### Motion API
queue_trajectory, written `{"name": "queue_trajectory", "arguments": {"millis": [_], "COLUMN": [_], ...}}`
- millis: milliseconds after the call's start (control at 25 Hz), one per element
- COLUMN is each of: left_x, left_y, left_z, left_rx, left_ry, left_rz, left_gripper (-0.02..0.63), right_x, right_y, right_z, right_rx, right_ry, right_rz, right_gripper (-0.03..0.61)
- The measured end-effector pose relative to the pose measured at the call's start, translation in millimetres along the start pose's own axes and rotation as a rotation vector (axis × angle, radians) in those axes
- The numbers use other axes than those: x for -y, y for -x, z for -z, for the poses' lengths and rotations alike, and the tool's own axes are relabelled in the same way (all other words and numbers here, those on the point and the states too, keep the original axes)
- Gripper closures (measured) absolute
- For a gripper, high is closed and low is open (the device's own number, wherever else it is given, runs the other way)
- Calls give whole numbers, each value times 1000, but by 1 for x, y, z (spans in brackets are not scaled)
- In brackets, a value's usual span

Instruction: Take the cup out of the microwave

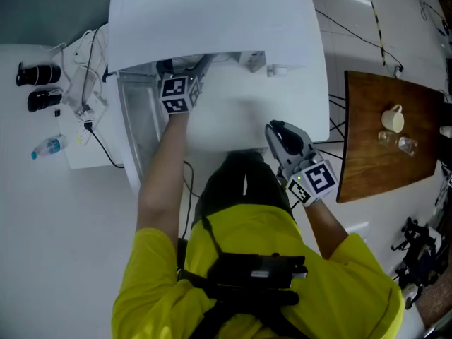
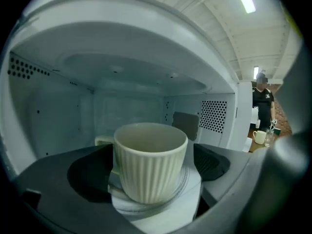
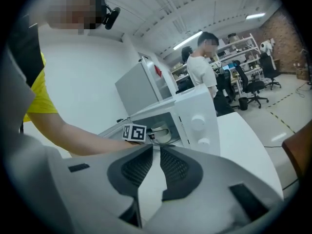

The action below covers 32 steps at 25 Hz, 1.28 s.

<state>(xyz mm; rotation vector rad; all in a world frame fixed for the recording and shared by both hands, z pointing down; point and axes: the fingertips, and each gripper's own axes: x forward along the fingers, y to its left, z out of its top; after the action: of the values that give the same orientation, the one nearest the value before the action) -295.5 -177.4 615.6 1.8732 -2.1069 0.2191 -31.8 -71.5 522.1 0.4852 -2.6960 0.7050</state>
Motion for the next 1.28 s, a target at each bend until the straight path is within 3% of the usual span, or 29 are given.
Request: {"name": "queue_trajectory", "arguments": {"millis": [240,440,520,600,880,1280], "left_x": [-10,-15,-15,-14,-12,14], "left_y": [-25,-32,-31,-29,-15,32], "left_z": [9,9,9,8,6,4], "left_rx": [-12,-13,-12,-12,19,52], "left_ry": [19,-27,-26,-13,30,-24], "left_rz": [-71,-128,-129,-123,-124,-83], "left_gripper": [109,149,150,150,152,152], "right_x": [16,24,25,26,25,22], "right_y": [-5,-9,-9,-8,-13,-19], "right_z": [6,0,0,1,4,10], "right_rx": [-9,5,9,11,1,-3], "right_ry": [-43,-52,-60,-62,-50,-59], "right_rz": [54,82,100,113,107,101], "right_gripper": [528,528,528,571,571,571]}}
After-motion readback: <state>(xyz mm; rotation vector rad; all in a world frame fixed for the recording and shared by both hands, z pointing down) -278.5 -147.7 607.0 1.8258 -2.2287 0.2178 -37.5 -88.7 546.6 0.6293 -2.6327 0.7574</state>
